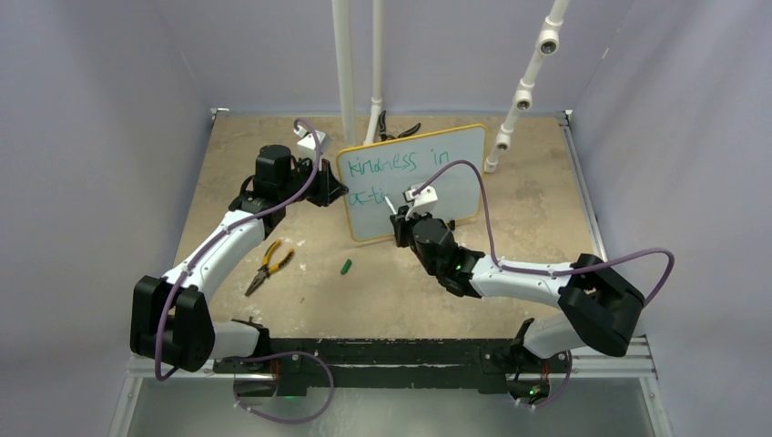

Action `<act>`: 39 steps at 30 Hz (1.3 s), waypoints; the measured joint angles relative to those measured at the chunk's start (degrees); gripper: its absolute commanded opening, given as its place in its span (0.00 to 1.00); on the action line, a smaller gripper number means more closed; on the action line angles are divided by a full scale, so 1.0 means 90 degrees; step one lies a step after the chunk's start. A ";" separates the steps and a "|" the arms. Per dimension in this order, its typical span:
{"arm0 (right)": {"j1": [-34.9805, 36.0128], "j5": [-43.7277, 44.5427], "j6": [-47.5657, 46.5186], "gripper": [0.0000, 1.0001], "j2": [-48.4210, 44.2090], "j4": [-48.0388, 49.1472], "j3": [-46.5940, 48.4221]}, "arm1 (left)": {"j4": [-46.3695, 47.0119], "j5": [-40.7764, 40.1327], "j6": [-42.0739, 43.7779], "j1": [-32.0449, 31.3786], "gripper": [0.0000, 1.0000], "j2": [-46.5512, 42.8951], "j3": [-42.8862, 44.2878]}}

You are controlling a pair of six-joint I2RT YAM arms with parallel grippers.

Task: Write a sentence on the whiteboard

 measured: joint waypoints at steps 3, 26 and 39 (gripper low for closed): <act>0.0019 -0.0090 -0.0005 0.00 0.0075 0.0029 0.0017 | -0.0002 -0.0002 -0.0002 0.0000 0.00 0.0000 0.0000; 0.0010 0.0075 0.0401 0.00 -0.0058 -0.0471 0.0010 | -0.0002 0.0010 -0.0005 0.0000 0.00 0.0000 0.0000; -0.0034 0.0260 0.0151 0.00 -0.0172 -0.0459 0.0061 | -0.0002 0.0012 -0.0005 0.0000 0.00 0.0000 0.0000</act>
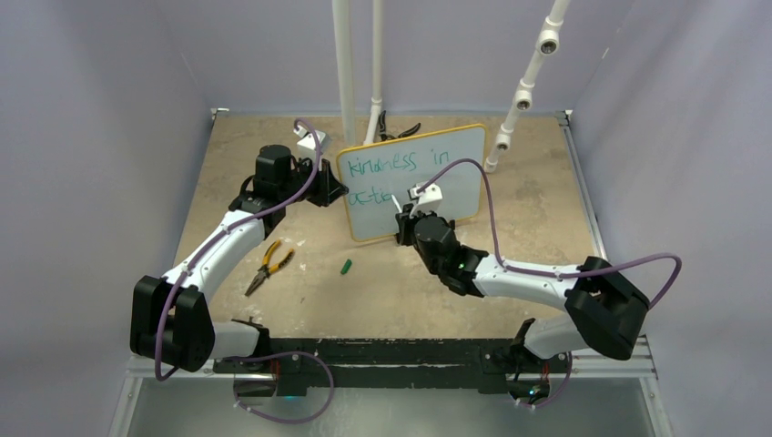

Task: Write a sentence on the whiteboard

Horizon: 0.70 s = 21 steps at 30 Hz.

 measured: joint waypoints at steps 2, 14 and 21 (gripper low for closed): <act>0.0000 -0.0041 -0.0032 0.00 0.0036 0.0058 0.0007 | 0.0000 -0.0002 0.0000 0.0000 0.00 0.0000 0.0000; 0.0005 -0.0255 -0.0138 0.00 0.0034 0.0257 0.0002 | -0.0002 0.0000 0.0000 0.0000 0.00 0.0000 0.0000; 0.0000 -0.0095 -0.0131 0.00 -0.0357 0.0255 -0.0058 | -0.0002 0.0000 0.0000 0.0000 0.00 0.0000 0.0000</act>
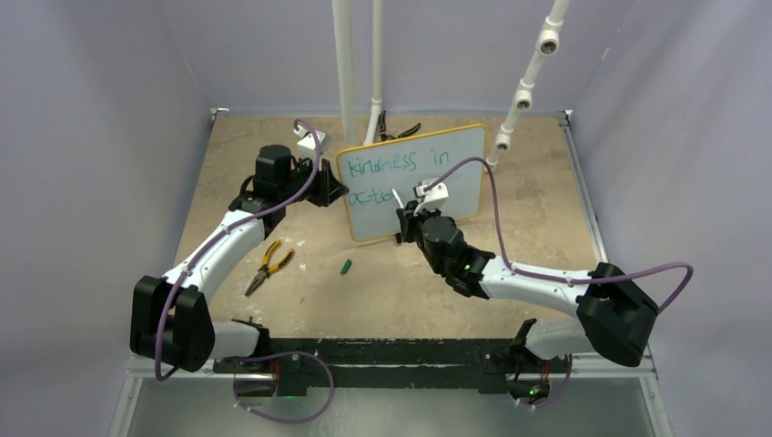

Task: Write a sentence on the whiteboard

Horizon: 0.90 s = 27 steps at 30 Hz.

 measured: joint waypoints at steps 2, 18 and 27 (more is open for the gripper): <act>-0.0002 0.0041 0.0002 0.00 0.0015 -0.0041 0.0000 | 0.0000 0.0000 0.0000 0.0000 0.00 0.0000 0.0000; -0.0036 0.0180 0.0386 0.00 0.0311 -0.0245 -0.0010 | 0.0000 0.0000 0.0000 0.0000 0.00 0.0000 0.0000; -0.0036 0.0180 0.0559 0.00 0.0308 -0.0345 -0.0141 | 0.0000 0.0002 -0.0002 0.0000 0.00 0.0000 0.0000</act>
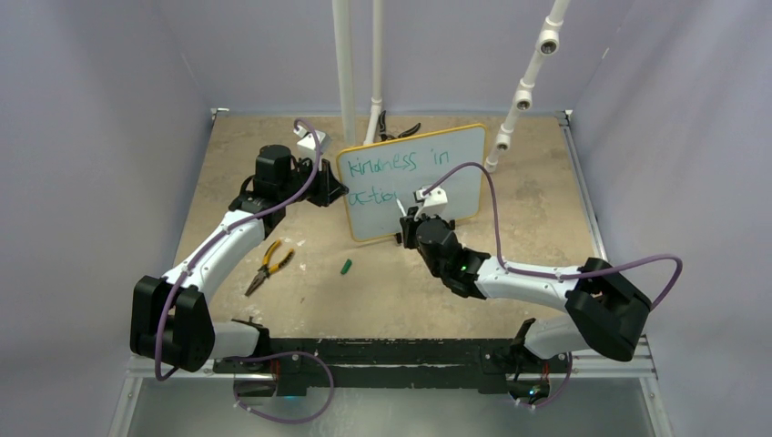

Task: Write a sentence on the whiteboard

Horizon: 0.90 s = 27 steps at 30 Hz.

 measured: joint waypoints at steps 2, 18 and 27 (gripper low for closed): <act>0.0000 0.0002 0.0000 0.00 0.0000 0.0000 -0.0012 | 0.0000 0.0000 0.0000 0.0000 0.00 0.0000 0.0000; 0.0000 0.0005 -0.0267 0.00 -0.0002 0.0189 -0.0012 | 0.0000 0.0000 -0.0005 0.0000 0.00 0.0000 0.0000; -0.0002 0.0005 -0.0430 0.00 -0.0002 0.0364 -0.0010 | 0.0000 0.0000 -0.0007 0.0000 0.00 0.0000 0.0000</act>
